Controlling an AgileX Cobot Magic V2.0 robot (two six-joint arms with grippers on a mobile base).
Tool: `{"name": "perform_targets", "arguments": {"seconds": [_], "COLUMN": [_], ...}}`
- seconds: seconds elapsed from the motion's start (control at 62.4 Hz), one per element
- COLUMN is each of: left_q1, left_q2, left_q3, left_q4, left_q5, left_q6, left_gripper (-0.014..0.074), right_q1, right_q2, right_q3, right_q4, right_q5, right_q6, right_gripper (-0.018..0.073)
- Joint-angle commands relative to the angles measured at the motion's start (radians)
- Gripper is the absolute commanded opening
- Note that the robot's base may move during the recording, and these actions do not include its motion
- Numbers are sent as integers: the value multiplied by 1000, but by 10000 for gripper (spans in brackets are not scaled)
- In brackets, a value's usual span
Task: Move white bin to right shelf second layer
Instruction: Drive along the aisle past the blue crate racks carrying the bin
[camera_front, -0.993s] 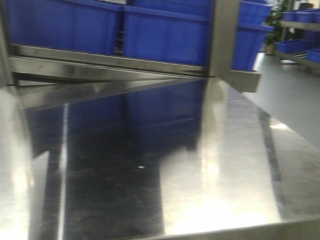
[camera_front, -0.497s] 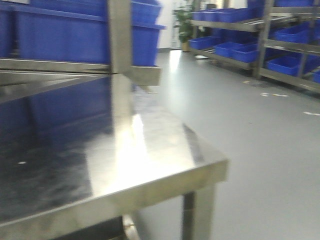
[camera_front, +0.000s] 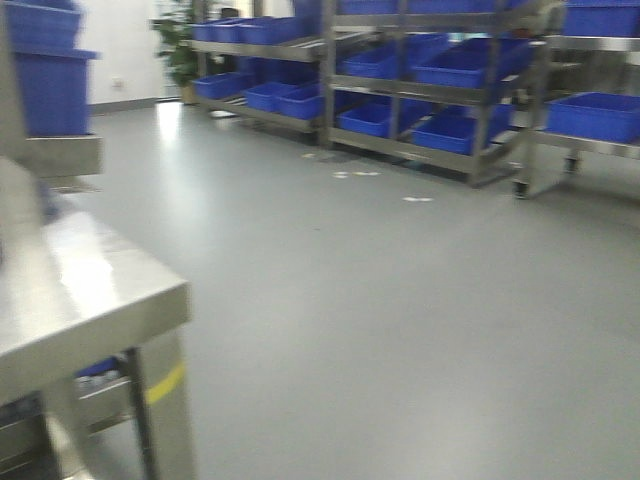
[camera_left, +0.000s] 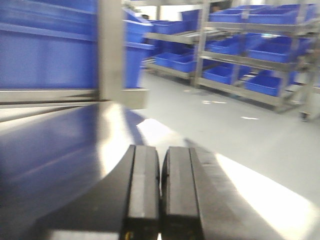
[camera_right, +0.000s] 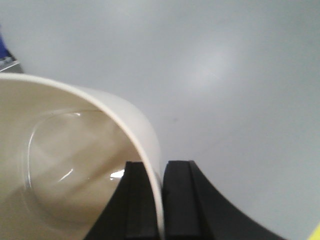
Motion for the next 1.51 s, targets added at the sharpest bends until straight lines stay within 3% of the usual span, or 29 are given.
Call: {"name": "perform_targets", "arguments": {"seconds": [0.0, 1.49], "left_q1": [1, 1], "left_q2": [-16, -16], "left_q3": [27, 27], "left_q4": [-7, -7], "left_q5": [-81, -81], "left_q6": [-4, -4], "left_gripper": [85, 85], "right_q1": [-6, -6], "right_q2": [2, 2], "right_q3": [-27, -27], "right_q4": [0, 0], "right_q5": [-82, -63], "right_q6": [-3, -3], "right_gripper": [55, 55]}}
